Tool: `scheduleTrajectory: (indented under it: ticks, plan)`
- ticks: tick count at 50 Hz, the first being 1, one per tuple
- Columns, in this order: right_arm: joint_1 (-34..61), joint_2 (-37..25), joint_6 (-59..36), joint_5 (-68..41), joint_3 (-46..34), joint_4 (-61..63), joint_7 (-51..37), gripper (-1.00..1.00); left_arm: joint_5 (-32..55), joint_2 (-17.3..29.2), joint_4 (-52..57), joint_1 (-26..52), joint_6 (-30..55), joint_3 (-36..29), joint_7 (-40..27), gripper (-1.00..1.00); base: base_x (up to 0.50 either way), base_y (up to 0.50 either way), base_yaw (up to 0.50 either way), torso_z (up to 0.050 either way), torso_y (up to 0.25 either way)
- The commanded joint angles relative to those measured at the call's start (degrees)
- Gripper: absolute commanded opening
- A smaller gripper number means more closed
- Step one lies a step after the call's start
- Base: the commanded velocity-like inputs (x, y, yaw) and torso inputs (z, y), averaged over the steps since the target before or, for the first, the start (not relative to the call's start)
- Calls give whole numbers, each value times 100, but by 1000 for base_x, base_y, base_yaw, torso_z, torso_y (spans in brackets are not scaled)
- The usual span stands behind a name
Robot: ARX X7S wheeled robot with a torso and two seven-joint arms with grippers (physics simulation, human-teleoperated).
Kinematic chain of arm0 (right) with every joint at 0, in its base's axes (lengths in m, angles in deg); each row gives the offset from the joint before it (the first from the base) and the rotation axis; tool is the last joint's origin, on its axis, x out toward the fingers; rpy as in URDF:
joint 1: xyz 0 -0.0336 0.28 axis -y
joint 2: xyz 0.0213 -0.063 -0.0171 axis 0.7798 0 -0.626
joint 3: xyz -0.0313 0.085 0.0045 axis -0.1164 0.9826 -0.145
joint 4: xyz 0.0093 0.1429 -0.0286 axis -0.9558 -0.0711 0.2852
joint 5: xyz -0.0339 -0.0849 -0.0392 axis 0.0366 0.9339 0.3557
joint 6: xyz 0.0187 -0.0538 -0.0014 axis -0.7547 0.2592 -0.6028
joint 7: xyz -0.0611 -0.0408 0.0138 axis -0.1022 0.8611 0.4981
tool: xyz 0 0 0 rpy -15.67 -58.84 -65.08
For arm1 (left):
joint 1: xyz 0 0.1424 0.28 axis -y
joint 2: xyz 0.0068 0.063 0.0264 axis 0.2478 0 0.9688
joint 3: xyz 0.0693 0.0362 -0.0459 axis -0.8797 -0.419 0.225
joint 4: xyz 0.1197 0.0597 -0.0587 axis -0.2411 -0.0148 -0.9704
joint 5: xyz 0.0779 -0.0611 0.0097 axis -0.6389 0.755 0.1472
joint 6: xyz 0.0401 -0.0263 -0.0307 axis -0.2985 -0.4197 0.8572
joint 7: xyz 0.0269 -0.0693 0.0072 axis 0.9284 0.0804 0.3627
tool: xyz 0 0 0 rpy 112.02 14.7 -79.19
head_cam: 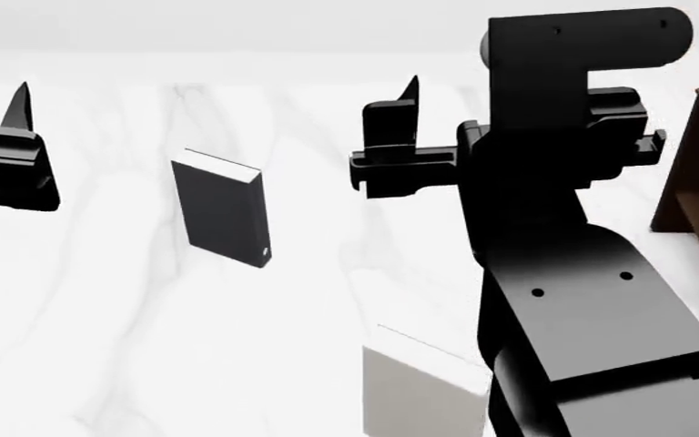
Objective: Pick up the book on the left and place it on top of the shelf.
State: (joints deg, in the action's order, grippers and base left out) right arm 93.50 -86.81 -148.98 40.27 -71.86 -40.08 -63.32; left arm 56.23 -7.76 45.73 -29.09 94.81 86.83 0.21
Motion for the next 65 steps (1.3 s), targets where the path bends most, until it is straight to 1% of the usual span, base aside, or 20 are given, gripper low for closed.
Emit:
scheduleTrajectory:
  ticks: [1, 39, 52, 53, 56, 58, 59, 62, 63, 64, 65]
  plan:
    - [-34, -31, 43, -36, -62, -1, -29, 100, 1, 46, 26, -19, -1, 13, -34, 100, 500, 0, 0, 0, 0]
    - [-93, -136, 200, -159, -228, -116, -70, 100, 50, 136, 110, 28, 24, -101, -83, 100, 498, 0, 0, 0, 2]
    - [-148, -208, 251, -265, -303, -114, 28, 100, 71, 152, 96, 15, -1, -108, -94, 100, 67, 0, 0, 0, 1]
    - [-132, -164, 196, -209, -285, -177, -89, 100, 73, 153, 96, 19, 0, -113, -95, 100, 297, 0, 0, 0, 0]
    - [-18, -148, -83, -273, -301, -327, -76, 100, 75, 157, 88, 10, -10, -119, -99, 100, 0, 0, 0, 0, 0]
    - [3, -230, -175, -348, -466, -304, 62, 100, 75, 159, 84, 1, -17, -120, -105, 100, 0, 0, 0, 0, 0]
    - [43, -326, -338, -244, -777, -308, -5, 100, 83, 156, 86, 0, -14, -110, -104, 100, 0, 0, 0, 0, 0]
    - [37, -325, -324, -194, -835, -316, -74, 100, 83, 162, 88, 1, -17, -117, -111, 100, 0, 0, 0, 0, 0]
    - [49, -376, -268, -156, -1055, -379, -28, 100, 87, 159, 89, 13, -10, -121, -113, 100, 0, 0, 0, 0, 0]
    - [83, -444, -505, -568, -1141, -356, 499, 100, 93, 159, 100, 27, 5, -119, -114, 100, 0, 0, 0, 0, 0]
    - [83, -508, -474, -640, -1251, -322, 649, 100, 97, 159, 103, 31, 9, -118, -115, 100, 0, 0, 0, 0, 0]
